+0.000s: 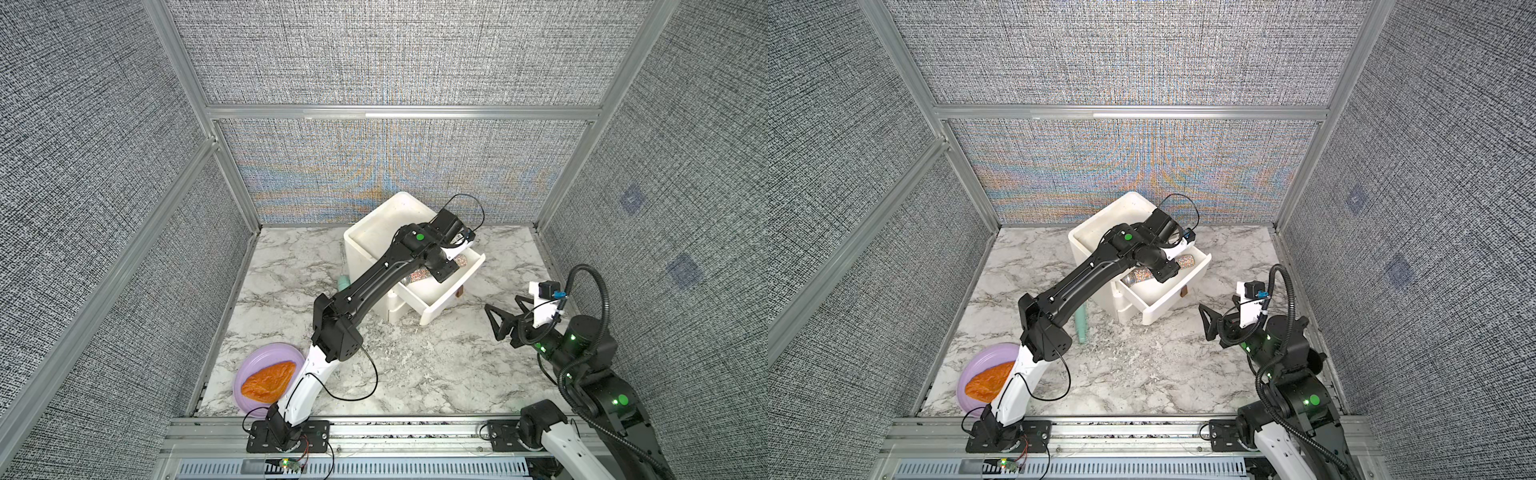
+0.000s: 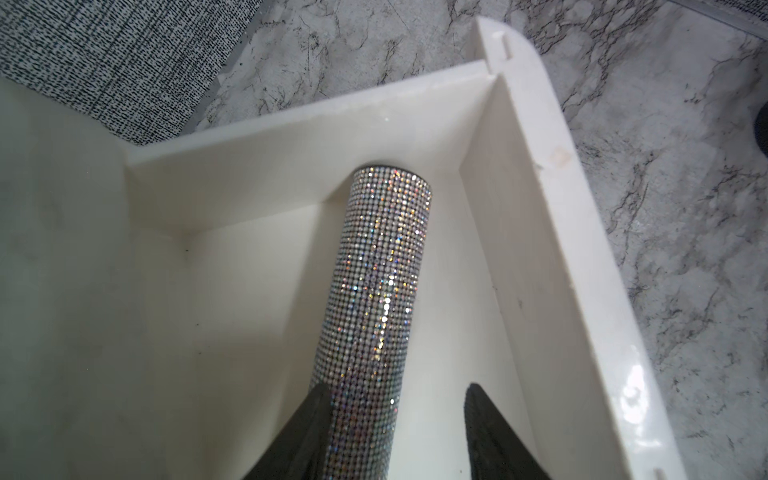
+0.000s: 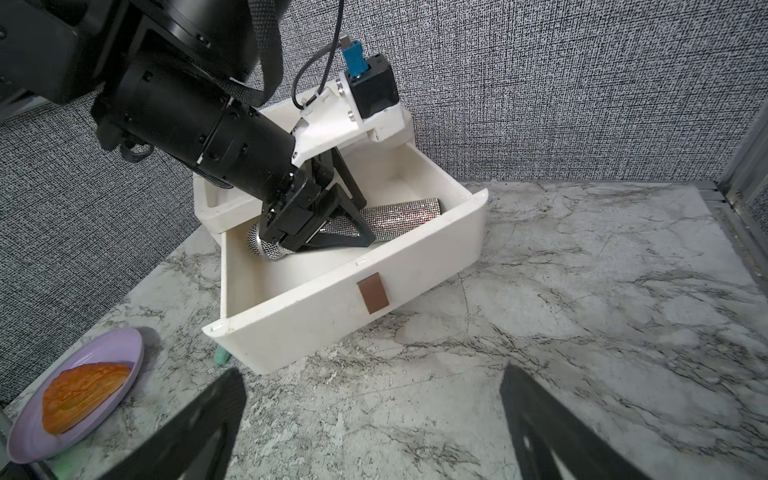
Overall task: Take the microphone out of the drawer
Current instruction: Pick up the microphone from the drawer.
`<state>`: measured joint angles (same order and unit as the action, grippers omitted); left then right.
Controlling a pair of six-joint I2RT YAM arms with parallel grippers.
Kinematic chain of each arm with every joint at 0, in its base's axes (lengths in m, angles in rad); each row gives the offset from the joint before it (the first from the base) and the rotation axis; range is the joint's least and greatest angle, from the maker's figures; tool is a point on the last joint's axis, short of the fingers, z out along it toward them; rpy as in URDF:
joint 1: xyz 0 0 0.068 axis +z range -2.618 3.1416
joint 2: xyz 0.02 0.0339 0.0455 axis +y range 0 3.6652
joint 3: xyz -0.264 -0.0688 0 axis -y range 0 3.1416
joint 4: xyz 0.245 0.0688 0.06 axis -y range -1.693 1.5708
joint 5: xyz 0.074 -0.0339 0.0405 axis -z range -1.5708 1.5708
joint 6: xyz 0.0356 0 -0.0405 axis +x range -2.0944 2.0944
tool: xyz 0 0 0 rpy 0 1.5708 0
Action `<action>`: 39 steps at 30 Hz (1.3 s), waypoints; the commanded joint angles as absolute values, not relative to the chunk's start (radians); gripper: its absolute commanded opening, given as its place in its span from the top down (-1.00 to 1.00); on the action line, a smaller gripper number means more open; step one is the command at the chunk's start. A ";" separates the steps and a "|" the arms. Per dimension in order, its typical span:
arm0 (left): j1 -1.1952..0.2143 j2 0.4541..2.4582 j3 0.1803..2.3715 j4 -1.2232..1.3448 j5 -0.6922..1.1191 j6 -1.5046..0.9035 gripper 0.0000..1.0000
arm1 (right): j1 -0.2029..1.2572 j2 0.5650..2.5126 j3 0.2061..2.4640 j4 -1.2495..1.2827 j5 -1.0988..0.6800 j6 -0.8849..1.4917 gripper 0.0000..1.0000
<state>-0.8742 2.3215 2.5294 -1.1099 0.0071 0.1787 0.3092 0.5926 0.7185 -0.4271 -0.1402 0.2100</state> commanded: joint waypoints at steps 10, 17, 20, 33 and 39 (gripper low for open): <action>-0.881 2.347 2.528 -1.158 -0.069 0.219 -0.05 | 0.310 0.575 0.713 -0.400 -0.132 0.211 -0.95; -0.884 2.353 2.528 -1.179 -0.093 0.236 0.01 | 0.310 0.583 0.712 -0.397 -0.132 0.206 -0.96; -0.884 2.353 2.526 -1.180 -0.097 0.238 0.07 | 0.310 0.581 0.707 -0.393 -0.131 0.204 -0.95; -0.885 2.363 2.522 -1.177 -0.105 0.243 0.33 | 0.311 0.584 0.700 -0.380 -0.124 0.194 -0.96; -0.885 2.338 2.523 -1.170 -0.102 0.251 0.54 | 0.310 0.598 0.698 -0.370 -0.128 0.189 -0.96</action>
